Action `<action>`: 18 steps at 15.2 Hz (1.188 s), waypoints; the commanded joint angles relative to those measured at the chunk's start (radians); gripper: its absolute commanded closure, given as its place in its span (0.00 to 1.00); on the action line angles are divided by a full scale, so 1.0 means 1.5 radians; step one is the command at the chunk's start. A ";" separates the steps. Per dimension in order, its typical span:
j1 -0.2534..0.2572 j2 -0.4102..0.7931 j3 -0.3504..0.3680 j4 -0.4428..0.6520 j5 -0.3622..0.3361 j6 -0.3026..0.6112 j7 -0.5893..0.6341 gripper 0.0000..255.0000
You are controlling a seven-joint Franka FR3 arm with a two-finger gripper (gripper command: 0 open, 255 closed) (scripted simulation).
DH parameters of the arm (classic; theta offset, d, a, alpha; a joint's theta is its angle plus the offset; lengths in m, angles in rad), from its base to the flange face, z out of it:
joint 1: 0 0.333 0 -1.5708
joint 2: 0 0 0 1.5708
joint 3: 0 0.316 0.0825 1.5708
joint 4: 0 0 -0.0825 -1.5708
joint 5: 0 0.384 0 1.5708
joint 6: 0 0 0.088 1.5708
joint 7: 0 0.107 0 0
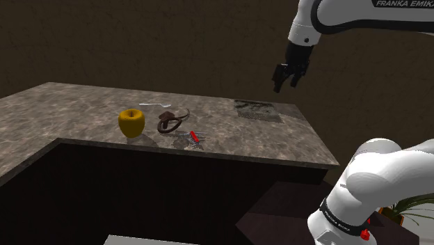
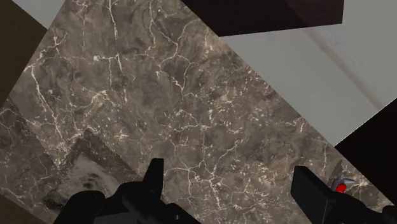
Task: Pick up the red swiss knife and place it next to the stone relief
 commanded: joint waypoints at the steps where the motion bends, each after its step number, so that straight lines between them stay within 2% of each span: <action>1: 0.000 0.000 0.000 0.000 0.000 0.000 0.000 0.00; 9: 0.027 0.147 0.047 0.003 0.042 0.115 0.070 0.00; 18: 0.052 0.345 0.096 0.068 0.071 0.223 0.140 0.00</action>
